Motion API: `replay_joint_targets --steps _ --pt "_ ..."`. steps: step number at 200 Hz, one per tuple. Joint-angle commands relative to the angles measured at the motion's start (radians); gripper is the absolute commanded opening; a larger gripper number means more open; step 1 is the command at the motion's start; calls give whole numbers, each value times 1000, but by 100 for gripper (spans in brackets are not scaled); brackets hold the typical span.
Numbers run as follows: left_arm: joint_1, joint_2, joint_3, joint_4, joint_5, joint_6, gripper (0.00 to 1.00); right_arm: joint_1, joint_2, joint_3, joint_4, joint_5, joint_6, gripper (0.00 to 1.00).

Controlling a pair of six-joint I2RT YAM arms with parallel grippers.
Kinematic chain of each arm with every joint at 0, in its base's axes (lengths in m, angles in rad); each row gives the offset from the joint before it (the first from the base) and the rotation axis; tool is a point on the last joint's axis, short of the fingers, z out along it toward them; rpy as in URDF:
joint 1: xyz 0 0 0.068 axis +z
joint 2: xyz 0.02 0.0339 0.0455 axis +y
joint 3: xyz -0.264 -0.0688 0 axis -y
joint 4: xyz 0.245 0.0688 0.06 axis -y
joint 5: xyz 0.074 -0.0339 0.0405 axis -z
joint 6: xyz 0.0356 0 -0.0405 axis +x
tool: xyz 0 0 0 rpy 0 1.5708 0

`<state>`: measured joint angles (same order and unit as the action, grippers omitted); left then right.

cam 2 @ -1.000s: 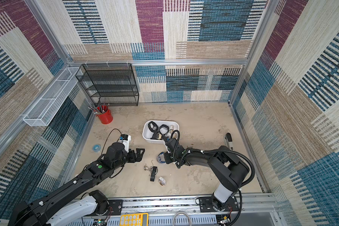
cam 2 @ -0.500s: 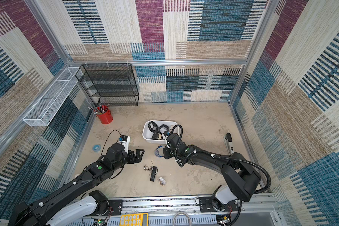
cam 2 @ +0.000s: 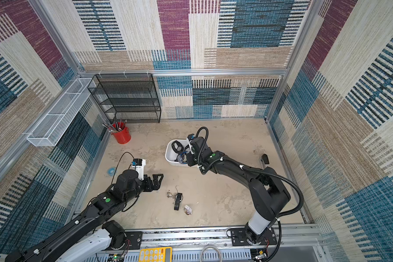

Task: Put the watch into the storage box
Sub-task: Place the watch in the storage box.

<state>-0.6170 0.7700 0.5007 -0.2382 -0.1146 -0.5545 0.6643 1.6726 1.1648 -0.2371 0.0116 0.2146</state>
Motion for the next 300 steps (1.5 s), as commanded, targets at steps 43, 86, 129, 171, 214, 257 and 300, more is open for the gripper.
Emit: replay_joint_targets --steps 43,86,129,171,214,257,300 --pt "2 -57 -7 -66 -29 -15 100 -42 182 155 -45 6 -49 0" --pt "2 -90 -19 -85 -37 -21 100 -63 205 150 -59 1 -53 0" --pt "2 -77 -36 -54 -42 -25 100 -71 211 128 -54 3 -46 1" --pt "2 -52 -20 -56 -23 -18 100 -75 211 114 -36 1 -31 10" --pt "2 -48 -12 -53 -20 -19 100 -77 172 91 -17 -4 -12 30" --pt "2 -26 -9 -35 -13 -7 100 -77 60 45 34 -15 1 60" --pt "2 35 -1 13 14 0 100 -77 -109 -131 176 -59 12 94"
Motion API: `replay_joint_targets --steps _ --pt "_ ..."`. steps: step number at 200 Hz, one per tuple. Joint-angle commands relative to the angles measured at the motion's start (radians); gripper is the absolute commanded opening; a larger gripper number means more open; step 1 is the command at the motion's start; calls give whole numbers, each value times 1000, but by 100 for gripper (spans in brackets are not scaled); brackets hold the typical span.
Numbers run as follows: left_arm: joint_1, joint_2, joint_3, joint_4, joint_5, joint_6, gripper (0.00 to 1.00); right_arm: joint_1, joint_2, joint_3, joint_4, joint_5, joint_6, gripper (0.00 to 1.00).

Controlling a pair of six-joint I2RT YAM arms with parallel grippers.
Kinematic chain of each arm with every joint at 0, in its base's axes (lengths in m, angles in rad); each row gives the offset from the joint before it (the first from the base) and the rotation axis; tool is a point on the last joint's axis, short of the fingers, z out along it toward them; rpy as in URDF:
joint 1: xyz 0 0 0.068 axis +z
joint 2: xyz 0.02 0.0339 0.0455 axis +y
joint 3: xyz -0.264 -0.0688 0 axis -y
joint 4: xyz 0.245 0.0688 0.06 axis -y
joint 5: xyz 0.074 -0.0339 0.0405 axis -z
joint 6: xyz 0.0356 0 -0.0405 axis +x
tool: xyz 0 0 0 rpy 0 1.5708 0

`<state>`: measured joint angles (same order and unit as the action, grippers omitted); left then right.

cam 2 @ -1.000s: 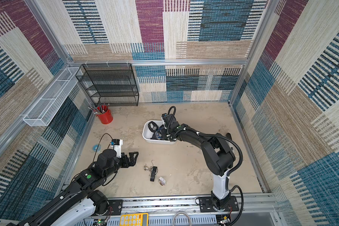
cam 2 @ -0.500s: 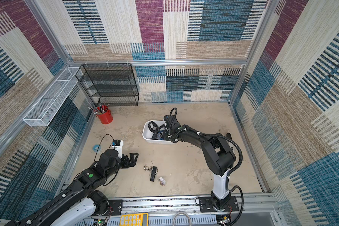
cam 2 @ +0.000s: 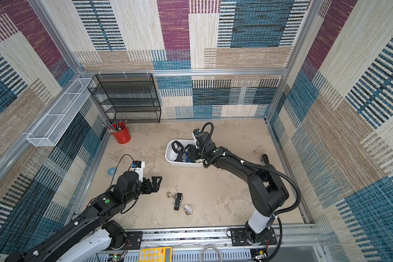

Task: Put the watch into the storage box
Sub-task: Place the watch in the storage box, then pick up the watch at the center of the board.

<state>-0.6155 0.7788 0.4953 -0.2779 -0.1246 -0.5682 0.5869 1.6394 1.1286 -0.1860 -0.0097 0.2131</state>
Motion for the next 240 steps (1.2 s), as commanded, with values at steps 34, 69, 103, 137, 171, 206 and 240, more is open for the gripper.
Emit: replay_joint_targets --steps 34,69,103,137,171,206,240 --pt "0 70 29 59 55 10 100 1 -222 -262 252 -50 28 100" --pt "0 101 25 78 59 2 99 1 -270 -297 269 -31 17 100" --pt "-1 146 86 -25 94 -35 95 1 -265 -293 273 -27 31 100" --pt "-29 167 127 -143 112 -68 85 1 -255 -293 275 -5 27 99" --pt "-105 132 135 -205 83 -138 82 1 -246 -291 282 -9 37 100" --pt "-194 121 101 -212 70 -221 81 1 -251 -297 281 0 40 100" --pt "-324 148 106 -222 -13 -287 79 1 -246 -297 280 5 40 100"
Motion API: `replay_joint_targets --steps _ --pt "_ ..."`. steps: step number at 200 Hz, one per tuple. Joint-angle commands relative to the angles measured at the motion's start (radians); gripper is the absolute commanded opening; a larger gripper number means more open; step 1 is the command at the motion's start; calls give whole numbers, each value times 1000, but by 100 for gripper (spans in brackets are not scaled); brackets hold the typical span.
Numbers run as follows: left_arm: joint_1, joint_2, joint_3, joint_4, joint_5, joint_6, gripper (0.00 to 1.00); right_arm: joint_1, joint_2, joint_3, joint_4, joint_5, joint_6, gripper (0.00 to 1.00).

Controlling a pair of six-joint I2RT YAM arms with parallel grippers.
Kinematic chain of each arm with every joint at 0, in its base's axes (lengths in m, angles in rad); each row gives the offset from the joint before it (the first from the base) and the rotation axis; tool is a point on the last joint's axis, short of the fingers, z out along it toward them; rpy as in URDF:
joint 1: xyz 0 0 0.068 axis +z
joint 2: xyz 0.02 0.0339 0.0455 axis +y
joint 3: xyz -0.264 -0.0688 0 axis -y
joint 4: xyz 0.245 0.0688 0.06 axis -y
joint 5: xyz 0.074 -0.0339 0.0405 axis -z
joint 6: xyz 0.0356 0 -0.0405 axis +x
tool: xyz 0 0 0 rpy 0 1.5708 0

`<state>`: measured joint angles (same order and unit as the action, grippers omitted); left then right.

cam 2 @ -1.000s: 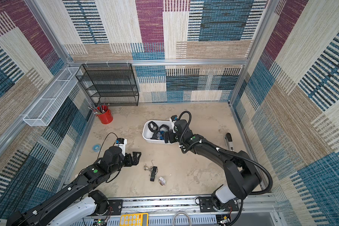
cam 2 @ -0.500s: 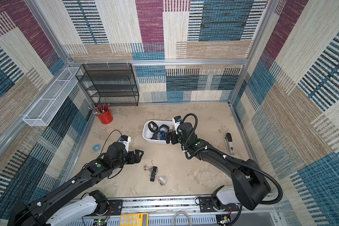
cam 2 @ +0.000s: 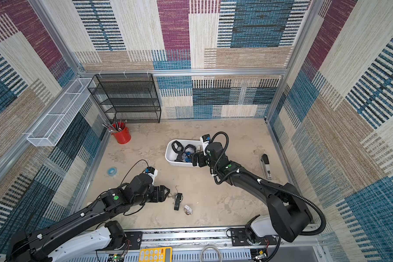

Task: Put the watch into the storage box
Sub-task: Pick up the watch at the center of the board.

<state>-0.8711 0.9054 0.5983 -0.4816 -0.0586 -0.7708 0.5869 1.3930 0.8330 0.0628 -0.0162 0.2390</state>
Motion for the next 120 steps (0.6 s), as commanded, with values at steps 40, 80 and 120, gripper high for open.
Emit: replay_joint_targets --steps 40,80,120 --pt "-213 165 62 -30 -202 -125 72 1 -9 -3 23 15 24 100" --pt "-291 337 143 -31 -219 -121 70 1 -28 -14 14 31 15 100" --pt "-303 442 179 -33 -200 -127 67 1 -58 -44 17 45 15 100"
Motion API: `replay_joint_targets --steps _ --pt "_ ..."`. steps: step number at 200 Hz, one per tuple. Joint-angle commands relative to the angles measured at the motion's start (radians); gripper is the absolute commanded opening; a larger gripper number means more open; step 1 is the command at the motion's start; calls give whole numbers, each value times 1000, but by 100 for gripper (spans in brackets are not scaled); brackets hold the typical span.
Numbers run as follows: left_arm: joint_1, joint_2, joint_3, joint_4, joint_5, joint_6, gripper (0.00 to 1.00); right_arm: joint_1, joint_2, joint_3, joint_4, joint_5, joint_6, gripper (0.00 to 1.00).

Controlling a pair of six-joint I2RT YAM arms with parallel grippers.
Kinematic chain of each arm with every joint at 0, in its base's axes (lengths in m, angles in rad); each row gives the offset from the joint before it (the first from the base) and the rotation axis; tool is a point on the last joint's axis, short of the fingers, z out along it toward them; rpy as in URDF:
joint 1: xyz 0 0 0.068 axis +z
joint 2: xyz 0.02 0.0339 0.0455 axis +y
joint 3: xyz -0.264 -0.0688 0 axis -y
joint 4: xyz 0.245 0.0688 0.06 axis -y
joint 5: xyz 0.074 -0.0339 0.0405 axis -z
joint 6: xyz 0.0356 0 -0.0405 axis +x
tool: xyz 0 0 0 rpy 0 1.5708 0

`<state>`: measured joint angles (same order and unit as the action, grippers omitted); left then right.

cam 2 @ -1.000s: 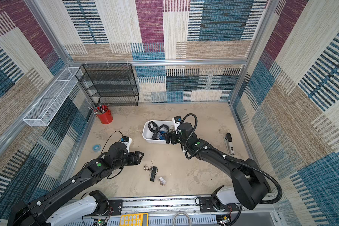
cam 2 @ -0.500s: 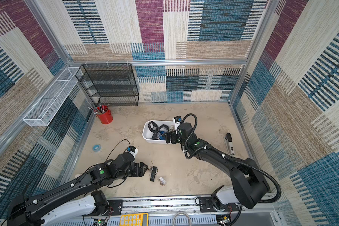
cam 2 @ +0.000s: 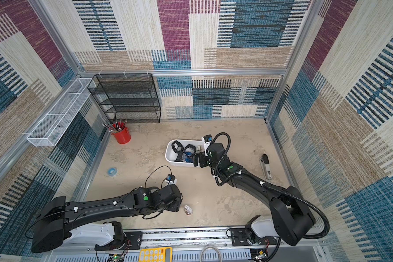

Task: Put the watch into the storage box
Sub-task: Pick up the watch at the center of the board.

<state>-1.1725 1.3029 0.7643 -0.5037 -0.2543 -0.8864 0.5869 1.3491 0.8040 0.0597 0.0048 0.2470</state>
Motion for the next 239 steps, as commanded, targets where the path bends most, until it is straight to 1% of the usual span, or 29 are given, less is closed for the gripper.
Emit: replay_joint_targets --steps 1,37,77,84,97,123,134,146,187,200,239 --pt "-2 46 14 -11 -3 -11 67 1 -15 -15 20 25 7 100" --pt "-2 130 55 -51 24 -14 66 1 -27 -23 16 25 15 100" --pt "0 211 95 -82 36 -11 60 1 -28 -30 18 33 6 100" --pt "-1 221 104 -91 38 -11 58 1 -29 -31 20 33 9 100" --pt "0 234 114 -97 40 -10 51 1 -32 -33 17 31 9 100" --pt "3 252 113 -90 45 -9 40 1 -34 -40 20 40 2 100" --pt "6 256 122 -103 44 -8 32 1 -36 -41 20 42 4 100" --pt "6 255 128 -110 39 -6 25 1 -42 -46 23 40 8 100" --pt "22 260 129 -125 29 8 12 1 -38 -44 21 47 -1 100" --pt "26 251 136 -134 22 14 9 1 -41 -44 21 46 2 100" --pt "40 195 140 -103 -8 51 8 1 -42 -42 24 44 2 100"
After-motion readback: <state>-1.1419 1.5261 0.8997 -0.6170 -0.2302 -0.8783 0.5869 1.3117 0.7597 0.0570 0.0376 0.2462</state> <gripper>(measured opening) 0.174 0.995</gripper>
